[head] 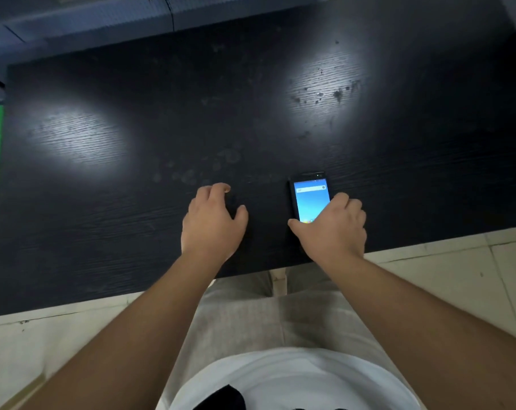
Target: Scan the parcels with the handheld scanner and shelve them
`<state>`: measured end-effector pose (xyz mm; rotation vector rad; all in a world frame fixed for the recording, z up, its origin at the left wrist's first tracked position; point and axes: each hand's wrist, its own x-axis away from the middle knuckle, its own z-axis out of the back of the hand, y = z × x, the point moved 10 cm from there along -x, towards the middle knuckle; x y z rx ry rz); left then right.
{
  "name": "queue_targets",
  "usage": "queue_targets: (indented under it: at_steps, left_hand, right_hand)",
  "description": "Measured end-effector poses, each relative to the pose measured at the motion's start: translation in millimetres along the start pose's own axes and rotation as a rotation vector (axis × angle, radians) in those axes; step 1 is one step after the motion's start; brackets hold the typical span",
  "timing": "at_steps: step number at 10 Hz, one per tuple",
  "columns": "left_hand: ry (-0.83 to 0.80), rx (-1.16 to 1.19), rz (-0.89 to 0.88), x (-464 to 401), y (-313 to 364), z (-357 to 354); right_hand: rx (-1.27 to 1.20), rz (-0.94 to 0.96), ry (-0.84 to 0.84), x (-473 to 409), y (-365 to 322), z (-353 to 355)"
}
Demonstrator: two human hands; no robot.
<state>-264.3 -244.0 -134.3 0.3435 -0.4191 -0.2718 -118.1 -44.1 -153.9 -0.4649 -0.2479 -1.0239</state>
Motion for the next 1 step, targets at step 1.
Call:
queue_targets:
  at_steps: [1]
  left_hand:
    - [0.028, -0.034, -0.015, 5.5, -1.4, 10.2]
  right_hand:
    - [0.007, -0.030, -0.015, -1.8, -3.1, 5.5]
